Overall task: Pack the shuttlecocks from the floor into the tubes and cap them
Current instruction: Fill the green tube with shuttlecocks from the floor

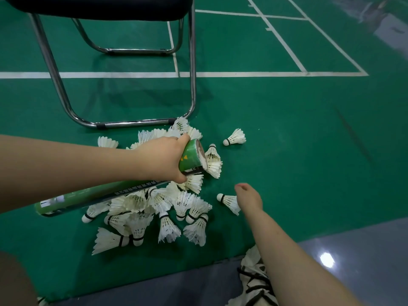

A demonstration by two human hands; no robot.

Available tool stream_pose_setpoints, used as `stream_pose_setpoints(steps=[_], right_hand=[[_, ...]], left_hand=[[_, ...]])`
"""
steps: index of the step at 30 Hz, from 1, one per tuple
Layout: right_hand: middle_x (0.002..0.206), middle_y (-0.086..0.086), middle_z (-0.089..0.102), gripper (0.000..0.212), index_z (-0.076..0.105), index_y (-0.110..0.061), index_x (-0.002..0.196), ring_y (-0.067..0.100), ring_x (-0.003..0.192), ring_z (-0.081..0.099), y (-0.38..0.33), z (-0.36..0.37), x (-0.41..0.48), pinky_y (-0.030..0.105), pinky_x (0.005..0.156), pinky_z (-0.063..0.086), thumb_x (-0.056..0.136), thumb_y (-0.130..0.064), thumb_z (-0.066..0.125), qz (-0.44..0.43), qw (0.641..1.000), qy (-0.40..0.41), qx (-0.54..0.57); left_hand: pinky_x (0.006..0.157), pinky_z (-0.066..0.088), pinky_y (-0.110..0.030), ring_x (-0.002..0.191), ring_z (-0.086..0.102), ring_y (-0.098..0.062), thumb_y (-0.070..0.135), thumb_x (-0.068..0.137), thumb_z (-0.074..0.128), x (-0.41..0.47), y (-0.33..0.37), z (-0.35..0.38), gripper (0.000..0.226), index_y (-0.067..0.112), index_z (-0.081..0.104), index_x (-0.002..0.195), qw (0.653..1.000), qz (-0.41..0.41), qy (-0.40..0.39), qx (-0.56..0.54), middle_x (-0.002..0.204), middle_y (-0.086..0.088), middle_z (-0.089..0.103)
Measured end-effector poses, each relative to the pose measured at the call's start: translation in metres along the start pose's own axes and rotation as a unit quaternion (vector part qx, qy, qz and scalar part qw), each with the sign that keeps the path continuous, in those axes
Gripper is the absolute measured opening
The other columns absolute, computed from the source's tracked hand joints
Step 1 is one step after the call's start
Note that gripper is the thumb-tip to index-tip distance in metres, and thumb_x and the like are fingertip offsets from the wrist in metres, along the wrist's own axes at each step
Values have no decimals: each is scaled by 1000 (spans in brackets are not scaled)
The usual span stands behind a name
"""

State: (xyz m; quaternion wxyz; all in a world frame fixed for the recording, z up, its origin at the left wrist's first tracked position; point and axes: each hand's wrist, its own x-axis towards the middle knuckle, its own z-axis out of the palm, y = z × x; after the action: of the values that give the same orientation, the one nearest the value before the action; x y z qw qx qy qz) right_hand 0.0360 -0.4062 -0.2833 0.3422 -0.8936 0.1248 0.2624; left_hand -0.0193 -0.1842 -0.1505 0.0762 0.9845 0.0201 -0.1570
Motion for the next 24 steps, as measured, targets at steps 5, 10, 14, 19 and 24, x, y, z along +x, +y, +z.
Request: stream_pose_setpoints(steps=[5, 10, 14, 19, 24], right_hand=[[98, 6, 49, 15, 56, -15, 89, 20, 88, 44, 11, 7, 7, 25, 66, 38, 95, -19, 43, 54, 994, -97, 22], [88, 9, 55, 24, 67, -3, 101, 20, 77, 48, -4, 2, 8, 26, 66, 36, 90, -20, 53, 26, 991, 14, 129], [77, 16, 64, 18, 72, -23, 75, 16, 71, 47, -47, -19, -7, 28, 66, 35, 86, -19, 58, -105, 973, 64, 194], [72, -5, 67, 16, 73, -17, 76, 4, 68, 57, -97, -40, -33, 7, 58, 43, 82, -8, 61, -217, 930, 31, 294], [75, -12, 69, 20, 72, -22, 74, -2, 77, 60, -123, -43, -58, 11, 70, 44, 82, -8, 61, -294, 917, -42, 266]], left_hand=[[65, 56, -38, 73, 56, -19, 46, 66, 74, 4, -3, 7, 76, 16, 33, 122, 1000, -2, -4, -1, 83, 0, 52], [64, 55, -39, 74, 56, -19, 46, 66, 74, 6, -6, 10, 75, 16, 34, 122, 1000, -5, -10, -1, 85, 0, 53], [63, 56, -39, 73, 56, -18, 45, 66, 74, 8, -14, 9, 76, 17, 33, 122, 1000, -20, -11, -2, 84, -2, 54], [62, 57, -39, 72, 57, -17, 45, 65, 76, 10, -22, 7, 73, 18, 34, 118, 999, -37, -9, -6, 85, -2, 57], [64, 57, -39, 72, 57, -17, 45, 65, 76, 7, -25, 6, 71, 18, 36, 117, 999, -40, -3, -11, 84, -2, 58]])
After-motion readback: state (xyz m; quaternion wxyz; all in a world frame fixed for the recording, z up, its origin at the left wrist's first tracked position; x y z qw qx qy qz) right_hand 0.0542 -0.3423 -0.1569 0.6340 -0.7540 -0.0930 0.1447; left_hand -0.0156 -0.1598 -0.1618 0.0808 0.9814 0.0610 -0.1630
